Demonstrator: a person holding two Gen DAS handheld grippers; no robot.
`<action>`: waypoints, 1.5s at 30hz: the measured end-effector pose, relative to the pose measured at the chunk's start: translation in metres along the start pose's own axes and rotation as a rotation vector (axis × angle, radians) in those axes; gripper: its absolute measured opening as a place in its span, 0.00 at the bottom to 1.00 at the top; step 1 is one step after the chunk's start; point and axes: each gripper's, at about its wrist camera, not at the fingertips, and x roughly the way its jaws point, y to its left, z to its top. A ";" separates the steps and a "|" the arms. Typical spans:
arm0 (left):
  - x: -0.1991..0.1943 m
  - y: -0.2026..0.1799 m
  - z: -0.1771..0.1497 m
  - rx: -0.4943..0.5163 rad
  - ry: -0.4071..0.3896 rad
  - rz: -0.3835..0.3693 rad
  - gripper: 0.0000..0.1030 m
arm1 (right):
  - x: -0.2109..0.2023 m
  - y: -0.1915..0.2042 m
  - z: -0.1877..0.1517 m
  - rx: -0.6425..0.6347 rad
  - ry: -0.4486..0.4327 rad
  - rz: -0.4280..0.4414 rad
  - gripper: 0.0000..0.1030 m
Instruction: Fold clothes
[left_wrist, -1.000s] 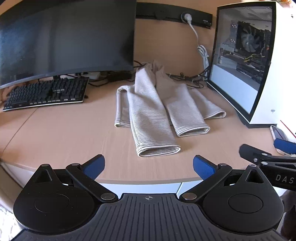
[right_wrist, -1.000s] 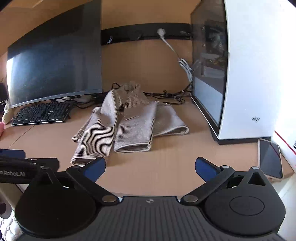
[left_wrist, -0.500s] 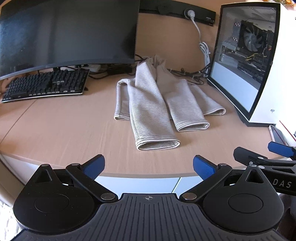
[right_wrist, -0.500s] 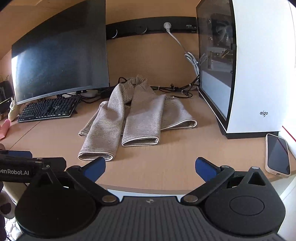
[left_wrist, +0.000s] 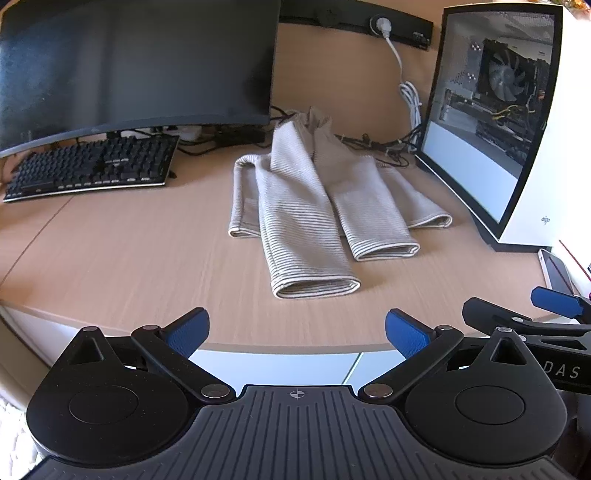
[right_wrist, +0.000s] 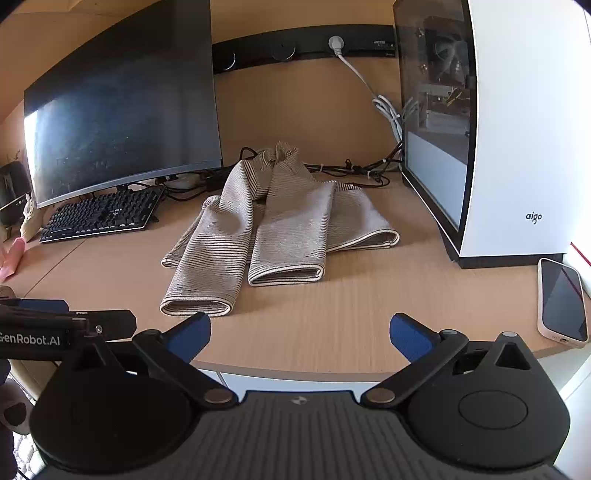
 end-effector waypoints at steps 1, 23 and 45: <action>0.000 -0.001 -0.001 0.000 0.001 -0.001 1.00 | 0.000 0.000 0.000 0.001 0.002 0.000 1.00; 0.006 -0.002 -0.002 -0.001 0.023 0.001 1.00 | 0.007 -0.005 -0.002 0.026 0.031 0.004 1.00; 0.007 -0.007 -0.003 0.003 0.028 0.005 1.00 | 0.009 -0.012 -0.003 0.037 0.039 0.010 1.00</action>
